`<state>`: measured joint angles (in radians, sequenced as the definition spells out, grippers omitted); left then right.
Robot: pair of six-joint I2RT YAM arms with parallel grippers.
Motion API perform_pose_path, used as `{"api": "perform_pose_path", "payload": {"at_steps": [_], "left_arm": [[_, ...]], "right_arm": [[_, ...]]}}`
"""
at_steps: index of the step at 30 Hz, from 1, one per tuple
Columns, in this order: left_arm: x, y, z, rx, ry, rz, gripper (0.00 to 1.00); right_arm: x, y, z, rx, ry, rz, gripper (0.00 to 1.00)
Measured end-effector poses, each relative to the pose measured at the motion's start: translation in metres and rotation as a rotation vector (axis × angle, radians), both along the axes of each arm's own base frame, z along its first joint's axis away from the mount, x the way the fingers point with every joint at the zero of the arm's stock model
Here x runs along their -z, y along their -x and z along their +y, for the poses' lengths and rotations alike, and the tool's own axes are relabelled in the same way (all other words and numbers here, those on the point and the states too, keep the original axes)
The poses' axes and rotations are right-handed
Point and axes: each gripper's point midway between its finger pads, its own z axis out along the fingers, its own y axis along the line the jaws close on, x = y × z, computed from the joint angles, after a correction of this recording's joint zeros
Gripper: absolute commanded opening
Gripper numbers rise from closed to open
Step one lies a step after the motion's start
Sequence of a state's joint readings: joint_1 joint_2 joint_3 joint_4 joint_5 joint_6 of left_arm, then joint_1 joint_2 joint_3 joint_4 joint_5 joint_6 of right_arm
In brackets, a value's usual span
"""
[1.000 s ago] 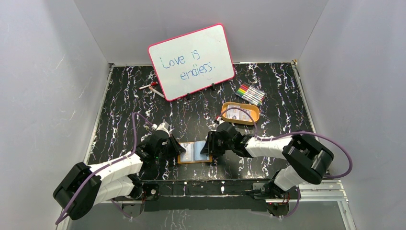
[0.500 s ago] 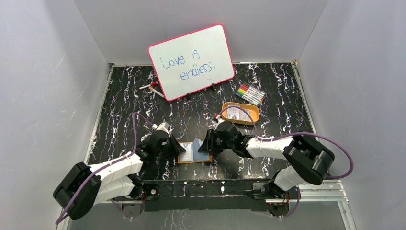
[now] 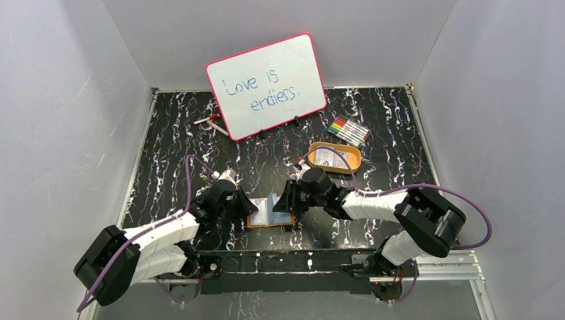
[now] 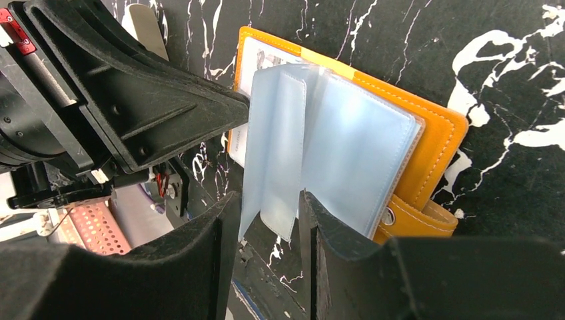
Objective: Put the credit cards into the card holder
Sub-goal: Turn over the card slot in the card holder.
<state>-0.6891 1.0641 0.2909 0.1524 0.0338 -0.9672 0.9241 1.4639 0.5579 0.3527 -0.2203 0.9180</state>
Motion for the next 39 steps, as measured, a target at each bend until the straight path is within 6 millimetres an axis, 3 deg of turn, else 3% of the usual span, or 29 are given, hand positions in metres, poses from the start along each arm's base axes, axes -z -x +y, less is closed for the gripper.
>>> {"api": "perform_pose_path", "payload": {"at_steps": [9,18,29,39], "left_arm": [[-0.011,-0.008,-0.015,0.049,0.016,-0.01,0.09],[0.002,-0.005,-0.026,0.099,0.024,0.04,0.08],[0.003,-0.007,-0.028,0.102,0.03,0.035,0.08],[0.003,-0.008,-0.029,0.101,0.032,0.034,0.08]], "right_arm": [[-0.002,0.001,0.002,-0.01,-0.011,0.0,0.45],[-0.001,0.003,0.003,-0.026,-0.014,0.005,0.48],[-0.026,-0.005,0.0,-0.008,-0.07,-0.048,0.48],[-0.018,-0.005,-0.004,-0.008,-0.04,-0.046,0.46]]}}
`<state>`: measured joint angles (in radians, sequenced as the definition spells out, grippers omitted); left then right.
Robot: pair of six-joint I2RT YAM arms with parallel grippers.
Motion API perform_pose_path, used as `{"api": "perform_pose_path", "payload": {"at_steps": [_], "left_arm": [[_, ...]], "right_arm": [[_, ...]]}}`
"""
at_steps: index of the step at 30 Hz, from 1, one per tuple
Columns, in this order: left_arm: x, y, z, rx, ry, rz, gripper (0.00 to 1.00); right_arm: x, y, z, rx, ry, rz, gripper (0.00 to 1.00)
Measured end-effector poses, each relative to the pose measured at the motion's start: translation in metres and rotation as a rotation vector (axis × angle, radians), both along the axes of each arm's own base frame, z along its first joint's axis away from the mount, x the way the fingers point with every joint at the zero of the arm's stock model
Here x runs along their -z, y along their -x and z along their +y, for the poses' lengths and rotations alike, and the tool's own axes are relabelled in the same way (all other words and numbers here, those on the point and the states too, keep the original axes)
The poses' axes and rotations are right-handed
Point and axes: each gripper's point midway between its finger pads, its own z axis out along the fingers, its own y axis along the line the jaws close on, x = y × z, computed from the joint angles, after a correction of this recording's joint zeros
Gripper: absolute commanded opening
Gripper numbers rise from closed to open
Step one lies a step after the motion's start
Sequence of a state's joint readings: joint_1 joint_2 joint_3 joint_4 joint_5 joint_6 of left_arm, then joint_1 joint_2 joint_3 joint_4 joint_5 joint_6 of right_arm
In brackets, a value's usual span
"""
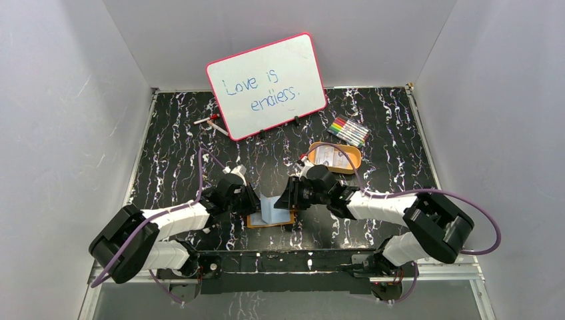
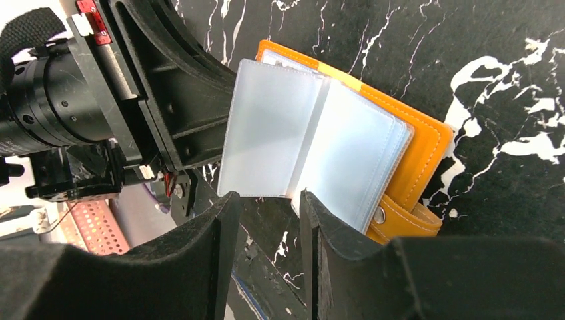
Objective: Put the credit cards into the card holder
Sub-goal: Turn over the card slot in the card holder.
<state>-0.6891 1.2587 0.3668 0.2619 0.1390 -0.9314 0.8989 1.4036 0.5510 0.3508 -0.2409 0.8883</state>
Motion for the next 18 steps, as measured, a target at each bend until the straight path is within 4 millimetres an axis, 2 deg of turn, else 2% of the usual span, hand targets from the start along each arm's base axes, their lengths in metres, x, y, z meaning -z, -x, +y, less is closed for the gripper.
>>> {"api": "perform_pose_path", "payload": {"at_steps": [5,10,14,18], "left_arm": [[0.0,0.0,0.0,-0.001,0.0,-0.001,0.08],[-0.001,-0.001,0.003,-0.011,-0.01,-0.005,0.08],[-0.001,0.0,0.006,-0.018,-0.02,-0.004,0.08],[-0.001,0.001,0.009,-0.026,-0.031,-0.003,0.08]], "right_arm": [[-0.008,-0.004,0.003,-0.01,0.02,-0.036,0.4],[-0.02,-0.01,0.02,-0.054,0.0,-0.053,0.34],[0.0,-0.005,0.031,-0.106,0.031,-0.003,0.32],[0.023,0.004,0.031,-0.135,0.076,0.05,0.31]]}}
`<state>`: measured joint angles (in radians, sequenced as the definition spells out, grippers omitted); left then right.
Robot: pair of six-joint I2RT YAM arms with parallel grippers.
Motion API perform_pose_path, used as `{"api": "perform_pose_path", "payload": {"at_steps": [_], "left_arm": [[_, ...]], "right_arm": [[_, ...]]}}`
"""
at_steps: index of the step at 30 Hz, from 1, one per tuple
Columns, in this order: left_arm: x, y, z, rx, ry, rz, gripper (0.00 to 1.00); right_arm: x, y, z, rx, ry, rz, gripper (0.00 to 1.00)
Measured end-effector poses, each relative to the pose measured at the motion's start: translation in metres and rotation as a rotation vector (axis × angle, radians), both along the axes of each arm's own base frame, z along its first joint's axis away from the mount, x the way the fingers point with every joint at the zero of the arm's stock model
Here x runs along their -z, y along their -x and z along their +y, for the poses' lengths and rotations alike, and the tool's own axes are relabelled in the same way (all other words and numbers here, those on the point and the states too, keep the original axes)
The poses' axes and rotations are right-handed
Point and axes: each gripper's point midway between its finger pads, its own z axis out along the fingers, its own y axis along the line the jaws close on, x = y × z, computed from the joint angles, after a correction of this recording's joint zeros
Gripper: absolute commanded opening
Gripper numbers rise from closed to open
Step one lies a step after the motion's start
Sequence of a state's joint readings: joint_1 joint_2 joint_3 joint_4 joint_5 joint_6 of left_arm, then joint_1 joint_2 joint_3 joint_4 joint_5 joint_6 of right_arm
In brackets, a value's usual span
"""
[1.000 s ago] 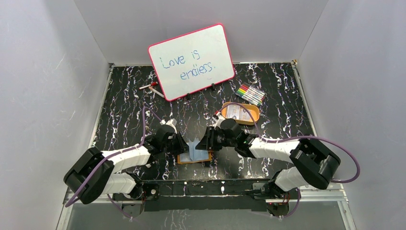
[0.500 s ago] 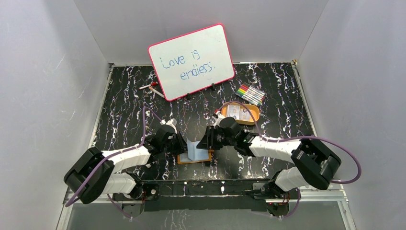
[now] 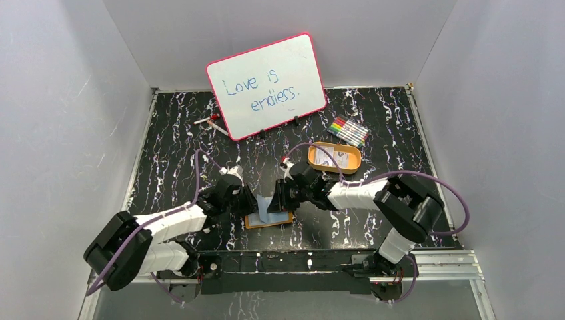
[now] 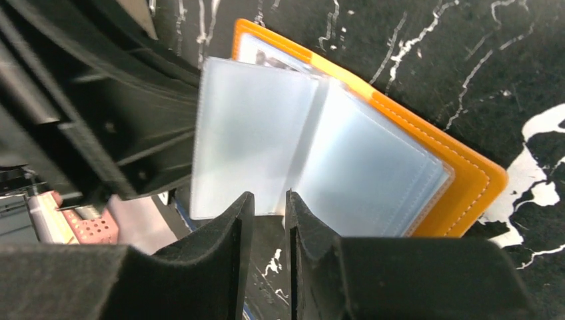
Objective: Put the credit cards into the card holder
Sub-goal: Turn over the card slot in the card holder.
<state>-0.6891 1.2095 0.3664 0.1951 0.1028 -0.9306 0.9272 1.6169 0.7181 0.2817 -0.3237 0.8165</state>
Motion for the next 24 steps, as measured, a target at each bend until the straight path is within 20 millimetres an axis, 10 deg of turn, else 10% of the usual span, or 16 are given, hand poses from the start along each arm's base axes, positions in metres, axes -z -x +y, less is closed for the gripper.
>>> {"api": "perform_pose_path", "payload": {"at_steps": [17,24], "left_arm": [[-0.084,-0.011,0.027,-0.105,0.009,-0.199,0.12],[-0.064,-0.012,0.008,-0.051,0.038,-0.139,0.09]], "right_arm": [[0.025,0.004,-0.009,0.022,0.082,0.051,0.31],[0.02,0.0,-0.013,0.048,0.095,0.038,0.33]]}}
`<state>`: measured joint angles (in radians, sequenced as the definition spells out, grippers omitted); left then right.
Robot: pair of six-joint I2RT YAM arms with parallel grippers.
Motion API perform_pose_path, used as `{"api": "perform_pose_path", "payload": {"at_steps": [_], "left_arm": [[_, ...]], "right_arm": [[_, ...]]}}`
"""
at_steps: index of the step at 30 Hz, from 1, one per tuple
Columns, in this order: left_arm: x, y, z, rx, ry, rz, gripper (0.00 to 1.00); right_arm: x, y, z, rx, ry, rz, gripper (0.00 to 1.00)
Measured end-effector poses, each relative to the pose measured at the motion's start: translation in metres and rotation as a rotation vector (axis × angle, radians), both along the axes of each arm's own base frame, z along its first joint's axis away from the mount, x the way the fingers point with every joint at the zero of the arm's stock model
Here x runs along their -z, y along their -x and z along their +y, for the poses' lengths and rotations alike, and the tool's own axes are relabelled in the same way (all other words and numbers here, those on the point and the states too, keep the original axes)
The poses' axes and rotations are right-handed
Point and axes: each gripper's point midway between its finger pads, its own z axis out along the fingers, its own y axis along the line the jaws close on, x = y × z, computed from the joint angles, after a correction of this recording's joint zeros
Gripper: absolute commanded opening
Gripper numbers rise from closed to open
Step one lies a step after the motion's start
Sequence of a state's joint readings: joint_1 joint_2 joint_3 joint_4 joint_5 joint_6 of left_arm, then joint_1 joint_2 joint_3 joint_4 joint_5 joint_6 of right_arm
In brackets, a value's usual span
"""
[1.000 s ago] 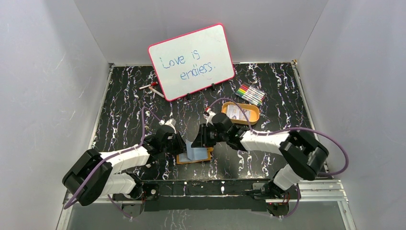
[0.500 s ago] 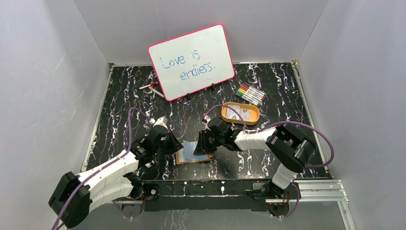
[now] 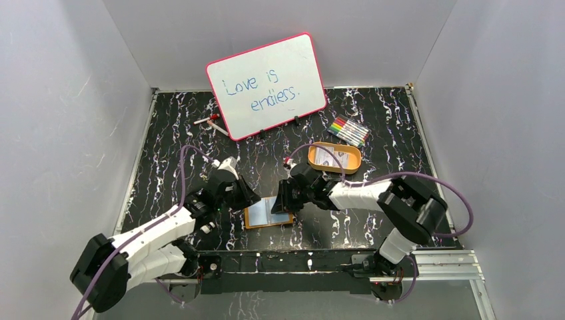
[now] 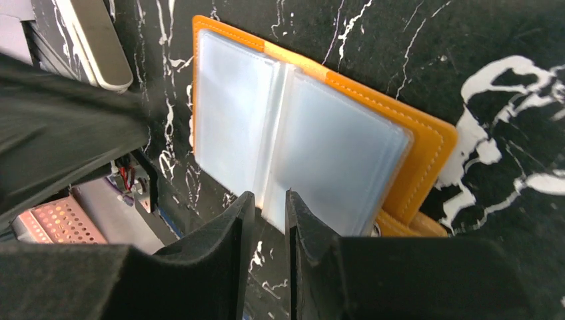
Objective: Put the credit cards into the card holder
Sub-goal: Turn over the card slot in the card holder, then pick up the credit card from the storage box.
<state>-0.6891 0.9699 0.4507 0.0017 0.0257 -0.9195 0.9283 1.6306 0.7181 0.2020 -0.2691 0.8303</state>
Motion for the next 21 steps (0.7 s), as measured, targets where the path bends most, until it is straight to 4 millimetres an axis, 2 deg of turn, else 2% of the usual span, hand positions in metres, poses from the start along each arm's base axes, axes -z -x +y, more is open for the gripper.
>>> {"api": "perform_pose_path", "payload": {"at_steps": [3,6,9,10,12,14,16,18,21], "left_arm": [[0.021,0.006,0.004,0.001,-0.037,0.055,0.1],[0.024,0.01,0.009,-0.008,-0.038,0.051,0.13],[0.008,0.006,0.011,-0.027,-0.01,-0.009,0.15],[0.002,0.004,0.012,-0.034,-0.001,-0.028,0.16],[-0.006,0.002,0.014,-0.045,0.011,-0.057,0.16],[-0.008,0.001,0.016,-0.055,0.01,-0.067,0.16],[-0.006,0.001,0.017,-0.06,0.002,-0.063,0.16],[-0.004,0.002,0.018,-0.06,-0.003,-0.057,0.16],[-0.002,0.002,0.018,-0.059,-0.009,-0.049,0.16]], "right_arm": [[-0.018,-0.003,-0.007,0.017,0.0,-0.045,0.37],[-0.054,-0.014,-0.015,0.047,-0.026,-0.126,0.43],[-0.105,-0.052,-0.034,0.152,-0.07,-0.239,0.49],[-0.116,-0.067,-0.043,0.196,-0.072,-0.27,0.51],[-0.138,-0.103,-0.072,0.322,-0.057,-0.346,0.53],[-0.143,-0.132,-0.104,0.442,0.002,-0.394,0.56],[-0.137,-0.15,-0.129,0.511,0.069,-0.394,0.59],[-0.123,-0.168,-0.155,0.57,0.143,-0.366,0.6],[-0.096,-0.184,-0.185,0.63,0.226,-0.308,0.61]]}}
